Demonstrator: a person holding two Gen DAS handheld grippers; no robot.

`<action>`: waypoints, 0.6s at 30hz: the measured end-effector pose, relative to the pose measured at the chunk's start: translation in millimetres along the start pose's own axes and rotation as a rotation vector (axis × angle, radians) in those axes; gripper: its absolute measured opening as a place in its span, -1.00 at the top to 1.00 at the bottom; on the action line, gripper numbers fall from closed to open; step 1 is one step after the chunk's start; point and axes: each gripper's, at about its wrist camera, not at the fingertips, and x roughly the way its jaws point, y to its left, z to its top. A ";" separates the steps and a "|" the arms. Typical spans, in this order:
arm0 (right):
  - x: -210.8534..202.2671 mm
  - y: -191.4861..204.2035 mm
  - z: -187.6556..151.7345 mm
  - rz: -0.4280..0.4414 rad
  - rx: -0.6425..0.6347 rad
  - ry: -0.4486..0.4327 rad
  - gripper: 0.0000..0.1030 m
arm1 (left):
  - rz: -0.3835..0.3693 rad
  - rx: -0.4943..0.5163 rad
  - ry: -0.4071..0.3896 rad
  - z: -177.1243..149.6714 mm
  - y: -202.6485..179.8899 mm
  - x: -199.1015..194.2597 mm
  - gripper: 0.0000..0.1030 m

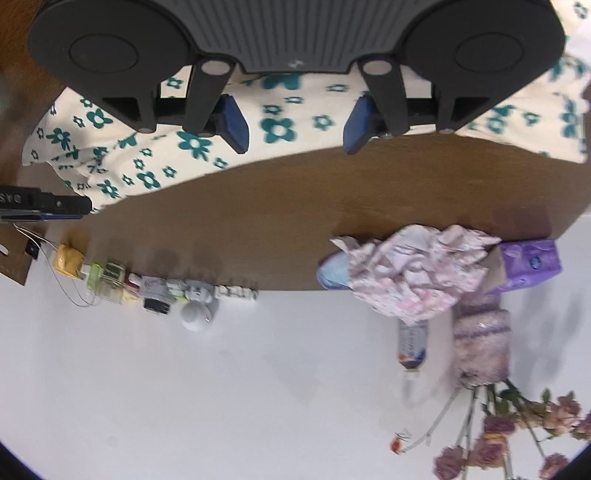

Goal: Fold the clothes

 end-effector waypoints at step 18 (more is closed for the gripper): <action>45.2 61.5 -23.4 0.001 -0.010 0.107 0.47 | 0.020 -0.067 0.031 -23.3 52.5 -13.8 0.21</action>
